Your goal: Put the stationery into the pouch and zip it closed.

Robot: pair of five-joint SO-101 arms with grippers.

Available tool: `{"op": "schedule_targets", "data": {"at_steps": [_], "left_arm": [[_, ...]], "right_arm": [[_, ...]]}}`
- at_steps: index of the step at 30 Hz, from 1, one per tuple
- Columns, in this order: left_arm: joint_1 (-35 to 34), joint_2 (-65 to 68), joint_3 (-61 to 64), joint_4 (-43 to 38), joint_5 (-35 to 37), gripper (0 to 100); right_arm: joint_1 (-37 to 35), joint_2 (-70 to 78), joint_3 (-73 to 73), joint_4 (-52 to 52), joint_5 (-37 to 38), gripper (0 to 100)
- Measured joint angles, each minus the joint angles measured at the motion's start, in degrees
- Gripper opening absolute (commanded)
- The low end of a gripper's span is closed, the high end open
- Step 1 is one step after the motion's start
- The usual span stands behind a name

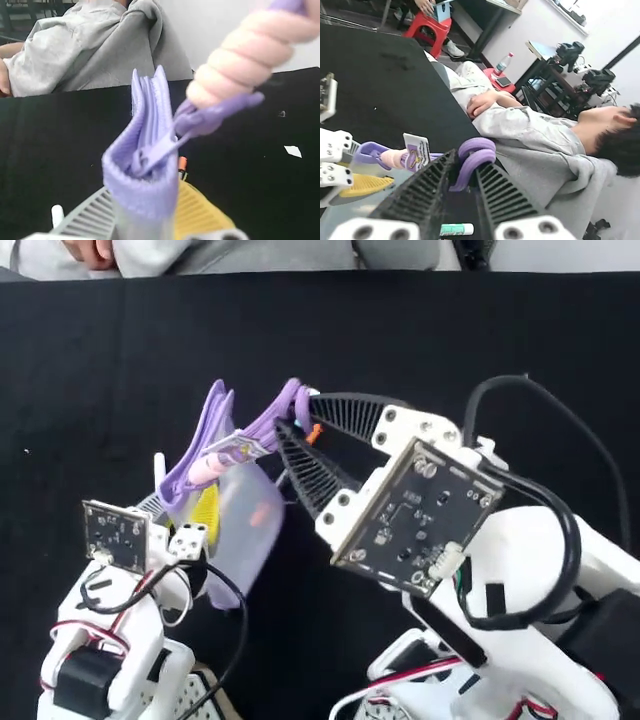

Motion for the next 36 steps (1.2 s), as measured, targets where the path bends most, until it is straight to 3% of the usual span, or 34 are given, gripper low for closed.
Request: {"op": "schedule_targets", "data": {"at_steps": [6,15,21,29,36], "left_arm": [[0.09,0.0,-5.1,3.34,-2.11,3],[0.44,0.0,-16.09,11.25,-8.18,3],[0.44,0.0,-19.52,14.95,-10.9,3],[0.53,0.7,-19.87,15.38,-11.16,3],[0.53,0.88,-19.78,15.38,-11.16,3]], "right_arm": [[4.92,0.0,1.49,-2.37,0.0,1.1],[12.66,-0.09,17.41,-15.47,-0.18,1.1],[15.91,0.0,18.55,-21.63,-0.18,1.1],[24.0,0.0,23.91,-28.31,-0.26,1.1],[29.89,-0.09,36.75,-41.58,-0.26,1.1]]}}
